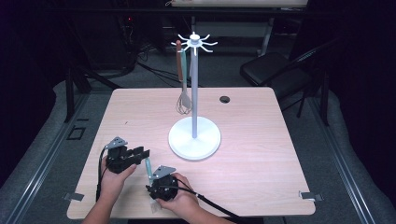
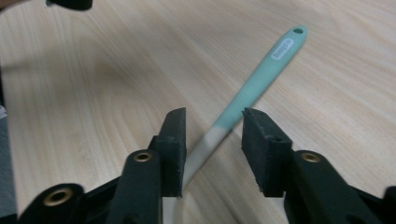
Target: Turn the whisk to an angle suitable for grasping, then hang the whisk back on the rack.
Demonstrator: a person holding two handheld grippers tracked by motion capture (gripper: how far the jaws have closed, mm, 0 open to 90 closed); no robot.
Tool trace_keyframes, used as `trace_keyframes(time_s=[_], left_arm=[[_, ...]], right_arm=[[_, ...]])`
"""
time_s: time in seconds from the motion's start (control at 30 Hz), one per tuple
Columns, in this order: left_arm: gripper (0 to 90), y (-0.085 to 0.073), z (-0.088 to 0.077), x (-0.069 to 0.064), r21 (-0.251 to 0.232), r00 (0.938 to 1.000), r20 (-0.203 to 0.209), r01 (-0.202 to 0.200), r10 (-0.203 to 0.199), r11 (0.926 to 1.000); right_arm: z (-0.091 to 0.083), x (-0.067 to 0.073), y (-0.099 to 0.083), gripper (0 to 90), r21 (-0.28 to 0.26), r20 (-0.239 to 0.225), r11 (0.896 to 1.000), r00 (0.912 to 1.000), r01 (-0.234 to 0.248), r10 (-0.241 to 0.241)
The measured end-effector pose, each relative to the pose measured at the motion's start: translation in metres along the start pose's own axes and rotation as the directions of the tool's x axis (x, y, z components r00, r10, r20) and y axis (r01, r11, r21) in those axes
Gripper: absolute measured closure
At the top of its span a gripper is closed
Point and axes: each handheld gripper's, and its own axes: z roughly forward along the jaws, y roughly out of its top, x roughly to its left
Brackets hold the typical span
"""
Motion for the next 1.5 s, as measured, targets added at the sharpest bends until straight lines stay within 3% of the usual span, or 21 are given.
trace_keyframes(time_s=[0.1,0.17,0.33,0.47,0.6,0.73,0.97,1.13,1.23,1.37,1.5], left_arm=[[60.2,0.000,-0.002,0.000,-0.005,1.0000,-0.003,0.002,-0.002,1.0000],[60.2,0.000,-0.002,0.001,-0.006,1.0000,-0.003,0.001,-0.001,1.0000],[60.2,0.001,-0.003,0.000,-0.010,1.0000,-0.004,0.005,-0.005,0.9999],[60.2,0.001,-0.003,0.000,-0.006,1.0000,-0.004,0.003,-0.003,1.0000],[60.2,0.000,0.000,-0.001,0.000,1.0000,-0.002,0.001,-0.001,1.0000],[60.2,0.000,0.002,-0.004,-0.001,0.9999,0.010,0.004,-0.004,1.0000],[60.2,-0.001,0.006,-0.009,0.011,0.9998,0.021,0.000,-0.001,0.9999],[60.2,-0.002,0.008,-0.011,0.017,0.9998,0.020,-0.001,0.001,0.9999],[60.2,-0.003,0.009,-0.012,0.021,0.9998,0.021,0.000,-0.001,0.9998],[60.2,-0.003,0.009,-0.011,0.019,0.9998,0.021,0.005,-0.005,0.9998],[60.0,-0.003,0.010,-0.011,0.021,0.9998,0.021,0.003,-0.004,0.9998]], right_arm=[[-0.002,0.002,-0.001,74.4,0.007,0.001,1.000,0.9997,0.025,-0.025],[-0.006,0.002,-0.001,76.1,0.018,0.016,0.998,0.9984,0.053,-0.053],[-0.019,-0.012,-0.006,80.1,0.061,0.016,0.997,0.9987,0.046,-0.047],[-0.041,-0.033,-0.020,82.5,0.083,0.036,0.995,0.9972,0.063,-0.066],[-0.064,-0.059,-0.036,82.9,0.091,0.016,0.996,0.9997,0.015,-0.016],[-0.093,-0.083,-0.056,83.0,0.112,0.021,0.993,0.9992,0.030,-0.033],[-0.140,-0.117,-0.089,82.9,0.140,0.016,0.990,0.9999,0.000,-0.003],[-0.150,-0.122,-0.101,82.4,0.112,0.008,0.993,0.9998,-0.022,0.021],[-0.148,-0.120,-0.099,78.3,0.123,0.025,0.992,0.9994,-0.028,0.025],[-0.142,-0.117,-0.094,75.6,0.082,0.050,0.996,0.9984,-0.032,0.028],[-0.135,-0.112,-0.086,77.6,0.079,0.071,0.997,0.9974,0.008,-0.014]])
